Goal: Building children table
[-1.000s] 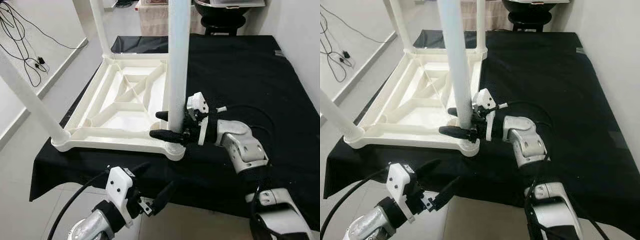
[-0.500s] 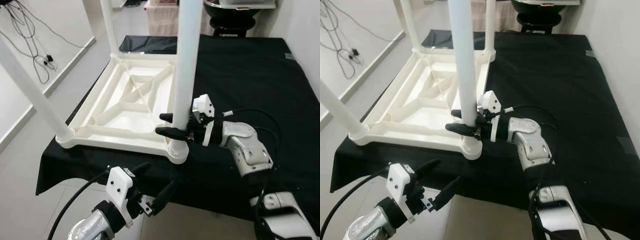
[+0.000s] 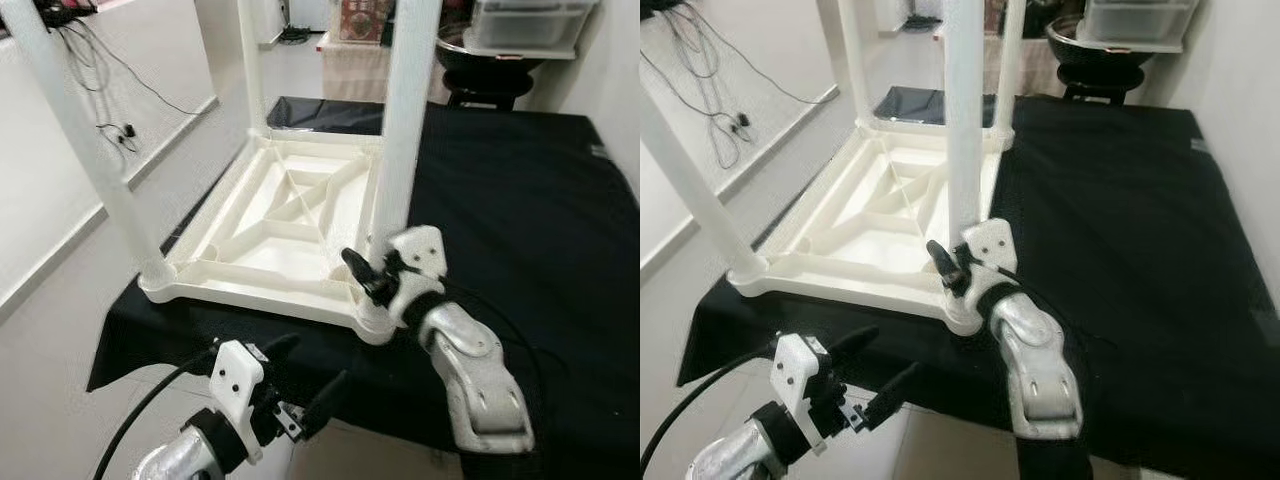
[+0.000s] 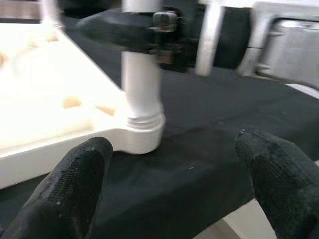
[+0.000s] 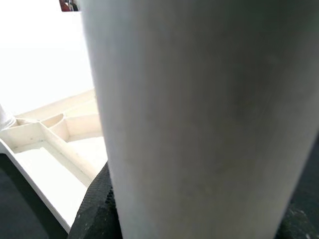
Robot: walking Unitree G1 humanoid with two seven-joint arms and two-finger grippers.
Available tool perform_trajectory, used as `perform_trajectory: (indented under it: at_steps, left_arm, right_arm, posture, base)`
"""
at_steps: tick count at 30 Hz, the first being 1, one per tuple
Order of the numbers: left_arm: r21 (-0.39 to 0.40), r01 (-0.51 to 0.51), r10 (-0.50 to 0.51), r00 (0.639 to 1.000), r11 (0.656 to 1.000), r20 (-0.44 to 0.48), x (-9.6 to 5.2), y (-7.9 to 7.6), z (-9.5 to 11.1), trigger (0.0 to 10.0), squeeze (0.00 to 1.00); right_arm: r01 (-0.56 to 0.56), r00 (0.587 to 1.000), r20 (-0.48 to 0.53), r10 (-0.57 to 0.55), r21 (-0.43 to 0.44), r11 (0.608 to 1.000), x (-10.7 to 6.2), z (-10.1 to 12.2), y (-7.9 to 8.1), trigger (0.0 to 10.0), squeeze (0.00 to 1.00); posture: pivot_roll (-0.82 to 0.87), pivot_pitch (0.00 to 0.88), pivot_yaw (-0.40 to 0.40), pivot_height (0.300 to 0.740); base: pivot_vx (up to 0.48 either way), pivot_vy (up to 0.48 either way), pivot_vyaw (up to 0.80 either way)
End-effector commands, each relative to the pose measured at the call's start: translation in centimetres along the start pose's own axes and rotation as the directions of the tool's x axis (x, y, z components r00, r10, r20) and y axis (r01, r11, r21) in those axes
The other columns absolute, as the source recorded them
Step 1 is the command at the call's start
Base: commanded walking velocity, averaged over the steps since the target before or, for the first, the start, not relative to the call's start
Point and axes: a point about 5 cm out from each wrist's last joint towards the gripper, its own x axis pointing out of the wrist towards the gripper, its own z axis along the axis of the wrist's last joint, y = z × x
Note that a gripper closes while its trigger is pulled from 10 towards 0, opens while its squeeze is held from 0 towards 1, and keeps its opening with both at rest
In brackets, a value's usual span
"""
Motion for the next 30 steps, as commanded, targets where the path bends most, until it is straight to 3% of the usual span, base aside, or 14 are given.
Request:
perform_trajectory:
  at_steps: [1, 2, 3, 7, 10, 11, 12, 14, 15, 16, 21, 25, 26, 30]
  left_arm:
    - [0.009, -0.002, 0.003, 0.999, 1.000, -0.032, -0.3, 0.1, -0.6, 10.0, 0.00]
    - [0.009, -0.002, 0.003, 0.999, 1.000, -0.032, -0.3, 0.1, -0.6, 10.0, 0.00]
    - [0.011, -0.012, 0.013, 0.999, 1.000, -0.030, -0.3, 0.1, -0.6, 10.0, 0.00]
    - [0.011, -0.015, 0.015, 0.999, 1.000, -0.030, -0.3, 0.1, -0.6, 10.0, 0.00]
    - [0.009, -0.013, 0.013, 1.000, 1.000, -0.028, -0.3, 0.0, -0.5, 10.0, 0.00]
    - [0.009, -0.013, 0.013, 1.000, 1.000, -0.028, -0.3, 0.0, -0.5, 10.0, 0.00]
    - [0.008, -0.012, 0.012, 1.000, 1.000, -0.027, -0.2, 0.0, -0.6, 10.0, 0.00]
    - [0.008, -0.012, 0.012, 1.000, 1.000, -0.027, -0.2, 0.0, -0.6, 10.0, 0.00]
    - [0.008, -0.012, 0.012, 1.000, 1.000, -0.026, -0.2, 0.0, -0.6, 10.0, 0.00]
    - [0.008, -0.012, 0.012, 1.000, 1.000, -0.026, -0.2, 0.0, -0.6, 10.0, 0.00]
    - [0.007, -0.013, 0.014, 1.000, 1.000, -0.024, -0.2, 0.0, -0.6, 10.0, 0.00]
    - [0.006, -0.015, 0.015, 1.000, 1.000, -0.024, -0.2, -0.1, -0.5, 10.0, 0.00]
    - [0.006, -0.017, 0.017, 1.000, 1.000, -0.024, -0.2, -0.1, -0.5, 10.0, 0.00]
    - [0.006, -0.017, 0.018, 1.000, 1.000, -0.026, -0.3, -0.2, -0.5, 10.0, 0.00]
  right_arm:
    - [0.059, 0.980, -0.191, -0.055, 0.016, 0.998, -0.3, -3.7, -0.5, 6.5, 0.00]
    - [0.059, 0.980, -0.191, -0.055, 0.016, 0.998, -0.3, -3.7, -0.5, 6.5, 0.00]
    - [0.031, 0.988, -0.150, -0.019, 0.075, 0.997, 0.0, -2.8, -0.3, 10.0, 1.00]
    - [0.031, 0.990, -0.138, -0.017, 0.096, 0.995, 0.1, -2.5, -0.2, 10.0, 1.00]
    - [-0.200, 0.980, 0.042, 0.196, 0.127, 0.972, 0.7, 0.4, -0.9, 10.0, 1.00]
    - [-0.200, 0.980, 0.042, 0.196, 0.127, 0.972, 0.7, 0.4, -0.9, 10.0, 1.00]
    - [-0.377, 0.925, 0.062, 0.375, 0.021, 0.926, 0.4, 1.3, -1.3, 10.0, 0.41]
    - [-0.428, 0.902, 0.049, 0.428, -0.008, 0.904, 0.2, 1.4, -1.5, 10.0, 0.41]
    - [-0.496, 0.867, 0.038, 0.498, -0.039, 0.867, -0.1, 1.5, -1.8, 10.0, 0.00]
    - [-0.555, 0.830, 0.021, 0.557, -0.060, 0.830, -0.2, 1.5, -2.3, 10.0, 0.00]
    - [-0.637, 0.770, -0.015, 0.637, -0.075, 0.768, 0.2, 1.5, -3.6, 10.0, 0.00]
    - [-0.642, 0.766, -0.023, 0.642, -0.077, 0.763, 0.8, 1.7, -4.2, 10.0, 0.00]
    - [-0.639, 0.769, -0.022, 0.639, -0.077, 0.766, 1.3, 1.9, -4.4, 0.0, 0.00]
    - [-0.654, 0.756, -0.018, 0.655, -0.073, 0.753, 2.1, 2.2, -4.7, 0.0, 0.00]
  posture:
    - [0.08, 0.139, 0.020, 0.740]
    - [0.08, 0.139, 0.020, 0.740]
    - [0.09, 0.135, 0.022, 0.740]
    - [0.09, 0.135, 0.022, 0.740]
    - [0.08, 0.136, 0.026, 0.740]
    - [0.08, 0.136, 0.026, 0.740]
    - [0.09, 0.135, 0.026, 0.740]
    - [0.09, 0.135, 0.026, 0.740]
    - [0.09, 0.137, 0.027, 0.740]
    - [0.09, 0.139, 0.027, 0.740]
    - [0.10, 0.148, 0.026, 0.740]
    - [0.10, 0.151, 0.028, 0.740]
    - [0.10, 0.158, 0.032, 0.740]
    - [0.10, 0.165, 0.033, 0.740]
  base:
    - [0.000, 0.000, 0.00]
    - [0.000, 0.000, 0.00]
    - [0.000, 0.000, 0.00]
    - [0.000, 0.000, 0.00]
    - [0.000, 0.000, 0.00]
    - [0.000, 0.000, 0.00]
    - [0.000, 0.000, 0.00]
    - [0.000, 0.000, 0.00]
    - [0.000, 0.000, 0.00]
    - [0.000, 0.000, 0.00]
    - [0.000, 0.000, 0.00]
    - [0.000, 0.000, 0.00]
    - [0.000, 0.000, 0.00]
    - [0.000, 0.000, 0.00]
